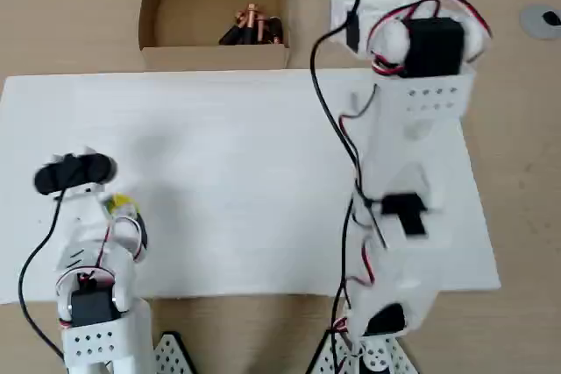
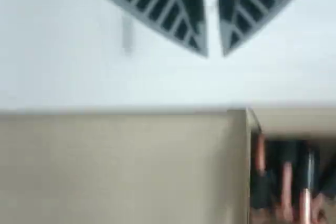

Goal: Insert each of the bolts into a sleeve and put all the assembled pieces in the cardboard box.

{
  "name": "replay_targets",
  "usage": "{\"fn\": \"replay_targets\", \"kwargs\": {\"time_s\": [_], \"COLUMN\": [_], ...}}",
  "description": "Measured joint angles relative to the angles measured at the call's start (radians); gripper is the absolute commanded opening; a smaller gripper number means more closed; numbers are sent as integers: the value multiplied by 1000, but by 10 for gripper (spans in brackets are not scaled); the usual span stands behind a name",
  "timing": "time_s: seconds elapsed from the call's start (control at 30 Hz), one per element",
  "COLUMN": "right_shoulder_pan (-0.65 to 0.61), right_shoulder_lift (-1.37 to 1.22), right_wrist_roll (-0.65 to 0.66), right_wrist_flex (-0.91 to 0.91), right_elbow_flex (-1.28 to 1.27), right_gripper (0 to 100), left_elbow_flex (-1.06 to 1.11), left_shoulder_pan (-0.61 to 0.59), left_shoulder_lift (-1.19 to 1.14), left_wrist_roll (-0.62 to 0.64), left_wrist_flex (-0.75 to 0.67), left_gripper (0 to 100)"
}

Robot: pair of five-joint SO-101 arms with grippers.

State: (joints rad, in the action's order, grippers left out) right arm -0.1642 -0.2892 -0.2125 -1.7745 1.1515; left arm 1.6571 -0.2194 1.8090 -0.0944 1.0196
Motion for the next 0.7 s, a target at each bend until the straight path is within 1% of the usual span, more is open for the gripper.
{"fn": "replay_targets", "kwargs": {"time_s": [0.1,0.2,0.27,0.37,0.47,0.57,0.7], "right_shoulder_pan": [0,5,43,115,164,173,199], "right_shoulder_lift": [235,460,595,792,994,1195,1482], "right_wrist_roll": [0,0,2,0,41,112,138], "right_wrist_flex": [0,14,60,164,284,404,578], "right_elbow_flex": [-336,-701,-925,-1215,-1487,-1755,-2085], "right_gripper": [9,9,9,9,9,9,9], "left_elbow_flex": [0,0,0,0,0,0,0], "left_shoulder_pan": [38,46,46,46,46,46,46], "left_shoulder_lift": [0,0,0,0,0,0,0], "left_wrist_roll": [0,0,0,0,0,0,0], "left_wrist_flex": [54,60,60,60,60,60,66], "left_gripper": [6,6,6,6,6,6,6]}}
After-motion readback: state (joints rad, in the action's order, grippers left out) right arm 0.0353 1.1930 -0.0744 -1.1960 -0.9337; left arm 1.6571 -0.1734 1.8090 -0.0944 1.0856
